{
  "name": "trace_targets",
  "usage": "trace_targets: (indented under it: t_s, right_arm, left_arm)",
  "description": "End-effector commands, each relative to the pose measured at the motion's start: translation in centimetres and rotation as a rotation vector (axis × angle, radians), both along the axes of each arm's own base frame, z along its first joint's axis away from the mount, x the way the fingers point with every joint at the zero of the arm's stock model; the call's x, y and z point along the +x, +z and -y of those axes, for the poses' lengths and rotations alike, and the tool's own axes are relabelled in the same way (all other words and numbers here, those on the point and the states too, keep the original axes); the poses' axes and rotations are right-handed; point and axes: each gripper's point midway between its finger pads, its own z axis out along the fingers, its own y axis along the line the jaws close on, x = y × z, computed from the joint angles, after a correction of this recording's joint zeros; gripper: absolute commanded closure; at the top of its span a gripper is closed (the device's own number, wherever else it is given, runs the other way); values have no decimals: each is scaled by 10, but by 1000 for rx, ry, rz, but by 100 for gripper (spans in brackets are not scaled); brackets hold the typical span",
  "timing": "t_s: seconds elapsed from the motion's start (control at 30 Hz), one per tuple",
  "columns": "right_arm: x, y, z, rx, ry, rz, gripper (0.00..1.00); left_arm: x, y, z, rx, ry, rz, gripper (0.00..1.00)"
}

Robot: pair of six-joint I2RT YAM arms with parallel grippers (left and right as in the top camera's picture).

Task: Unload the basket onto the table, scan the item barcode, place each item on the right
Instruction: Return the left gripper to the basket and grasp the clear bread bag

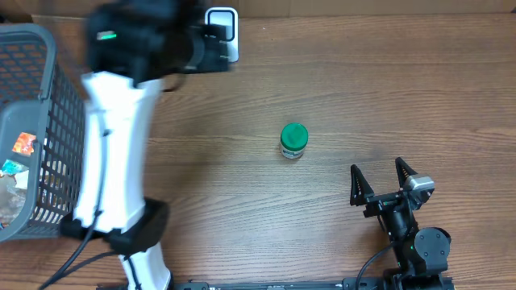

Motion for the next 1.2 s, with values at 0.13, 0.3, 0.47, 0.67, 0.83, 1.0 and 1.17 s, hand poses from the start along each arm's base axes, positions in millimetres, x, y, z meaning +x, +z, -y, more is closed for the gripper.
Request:
trace_targets:
  t_s: [0.13, 0.3, 0.47, 0.67, 0.83, 1.0, 1.17]
  right_arm:
    - [1, -3, 1, 2, -3, -2, 0]
    - [1, -3, 1, 2, -4, -2, 0]
    - [1, -3, 1, 2, -3, -2, 0]
    - [1, -3, 1, 2, -3, -2, 0]
    - [1, -3, 1, 2, -3, -2, 0]
    - [1, -3, 1, 2, -3, -2, 0]
    - [1, -3, 1, 2, -3, -2, 0]
  left_arm:
    - [-33, 66, -172, 24, 442, 181, 25]
    - [-64, 69, -284, 11, 808, 199, 25]
    - [-87, 46, -355, -14, 1038, 135, 26]
    - [-112, -5, -400, -23, 1157, -53, 28]
    - [-131, -44, -423, -50, 1239, -174, 28]
    - [-158, -98, -441, -64, 1312, -342, 29]
    - [-170, -136, -458, -34, 1350, -406, 30]
